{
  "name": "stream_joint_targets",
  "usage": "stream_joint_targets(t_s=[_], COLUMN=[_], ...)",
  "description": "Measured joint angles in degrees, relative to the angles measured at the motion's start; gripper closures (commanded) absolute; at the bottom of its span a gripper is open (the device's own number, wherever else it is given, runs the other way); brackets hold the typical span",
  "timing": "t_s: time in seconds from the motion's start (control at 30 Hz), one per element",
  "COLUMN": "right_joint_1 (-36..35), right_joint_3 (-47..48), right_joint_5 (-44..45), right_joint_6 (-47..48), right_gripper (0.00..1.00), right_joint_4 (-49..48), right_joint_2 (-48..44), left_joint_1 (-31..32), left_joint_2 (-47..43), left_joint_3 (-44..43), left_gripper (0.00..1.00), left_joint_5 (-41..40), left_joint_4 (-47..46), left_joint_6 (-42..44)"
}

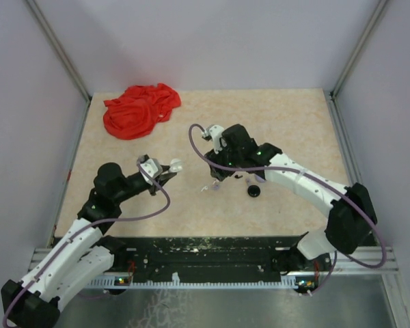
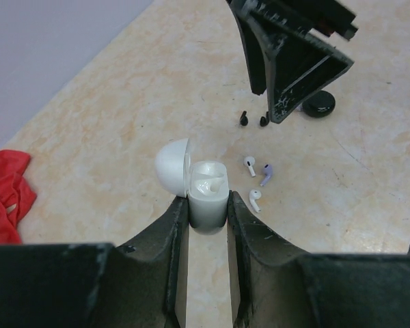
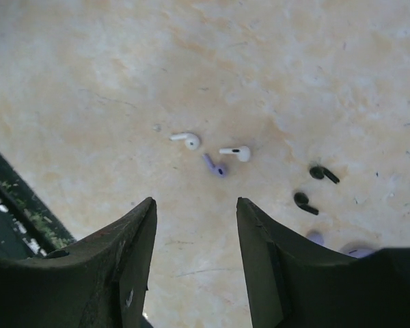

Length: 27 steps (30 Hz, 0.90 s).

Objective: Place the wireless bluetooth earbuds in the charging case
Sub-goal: Pick up the earbud from the center of the board.

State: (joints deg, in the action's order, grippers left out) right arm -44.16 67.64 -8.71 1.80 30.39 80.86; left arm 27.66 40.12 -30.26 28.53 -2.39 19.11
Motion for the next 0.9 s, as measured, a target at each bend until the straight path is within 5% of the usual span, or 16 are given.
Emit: stream_joint_targets(t_s=[0.5, 0.7, 0.9], right_joint_1=[4.1, 1.7, -1.1], right_joint_3=[2.9, 7.8, 9.7], right_joint_5=[4.2, 10.1, 15.5], right_joint_6=[-4.1, -13.9, -24.8], right_gripper=[0.63, 0.78, 0.76], right_joint_4=[-1.5, 1.9, 2.8], right_joint_2=[20.3, 22.6, 26.0], left_joint_1=[0.0, 0.0, 0.0], left_joint_2=[-0.5, -0.5, -0.8], left_joint_3=[0.6, 1.0, 1.0], left_gripper=[0.99, 0.99, 0.99], left_joint_5=[-12.9, -17.2, -21.0], left_joint_4=[-3.4, -4.0, -4.1], left_joint_6=[-0.5, -0.7, -1.3])
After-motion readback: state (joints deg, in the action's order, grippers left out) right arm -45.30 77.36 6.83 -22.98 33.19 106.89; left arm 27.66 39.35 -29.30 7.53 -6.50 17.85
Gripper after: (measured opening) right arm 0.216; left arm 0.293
